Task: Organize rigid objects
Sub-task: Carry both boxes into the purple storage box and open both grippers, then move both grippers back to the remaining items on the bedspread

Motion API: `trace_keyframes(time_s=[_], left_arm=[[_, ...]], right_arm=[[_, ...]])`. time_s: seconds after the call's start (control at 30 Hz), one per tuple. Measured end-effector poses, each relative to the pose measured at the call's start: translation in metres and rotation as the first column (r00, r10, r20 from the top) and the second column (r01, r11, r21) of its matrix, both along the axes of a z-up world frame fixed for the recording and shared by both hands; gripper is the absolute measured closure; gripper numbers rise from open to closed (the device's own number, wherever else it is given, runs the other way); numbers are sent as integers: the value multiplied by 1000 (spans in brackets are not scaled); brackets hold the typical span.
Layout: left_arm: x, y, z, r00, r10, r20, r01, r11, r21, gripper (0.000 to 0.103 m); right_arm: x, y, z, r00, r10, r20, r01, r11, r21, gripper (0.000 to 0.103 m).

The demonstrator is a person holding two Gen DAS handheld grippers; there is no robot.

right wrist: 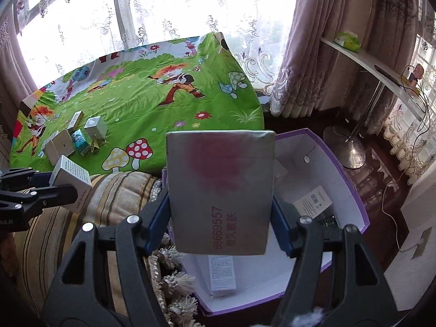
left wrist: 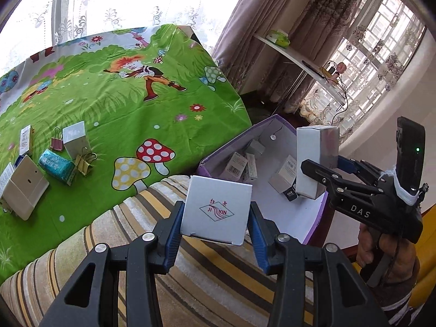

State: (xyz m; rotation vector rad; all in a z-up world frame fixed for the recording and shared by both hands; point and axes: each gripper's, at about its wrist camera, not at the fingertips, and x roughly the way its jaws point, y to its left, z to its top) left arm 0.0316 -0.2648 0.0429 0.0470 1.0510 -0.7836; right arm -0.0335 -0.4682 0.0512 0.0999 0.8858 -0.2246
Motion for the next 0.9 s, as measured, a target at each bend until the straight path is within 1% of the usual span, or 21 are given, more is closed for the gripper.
trace_keyframes(time_s=[0.13, 0.27, 0.33, 0.37, 0.4, 0.43, 0.53, 0.7, 0.9], left_arm=[[-11, -20, 0, 999, -50, 8, 50, 999, -2, 57], [-20, -38, 2, 995, -103, 12, 103, 995, -13, 57], [-24, -46, 3, 991, -135, 13, 135, 991, -20, 55], [-26, -49, 4, 990, -144, 14, 144, 989, -21, 52], [-27, -51, 5, 989, -145, 16, 145, 989, -22, 46], [-28, -52, 6, 990, -141, 20, 142, 990, -27, 44], [-28, -50, 8, 991, -135, 24, 136, 990, -40, 44], [-23, -44, 8, 994, -108, 20, 109, 993, -50, 44], [-19, -35, 10, 996, -84, 22, 85, 995, -60, 44]], right_arm=[[-11, -23, -3, 998, -59, -9, 59, 998, 8, 33], [-18, -38, -5, 995, -96, -16, 97, 995, 18, 33], [-20, -42, -4, 994, -105, -14, 105, 994, 24, 33], [-21, -43, -4, 994, -108, -12, 109, 994, 32, 32], [-21, -45, -4, 994, -111, -9, 112, 993, 41, 31], [-22, -46, -4, 994, -113, -6, 113, 993, 46, 30], [-22, -46, -3, 993, -118, -5, 118, 993, 27, 27], [-23, -47, 0, 992, -123, 1, 123, 992, 12, 27], [-22, -37, 4, 996, -89, 13, 89, 996, -10, 27]])
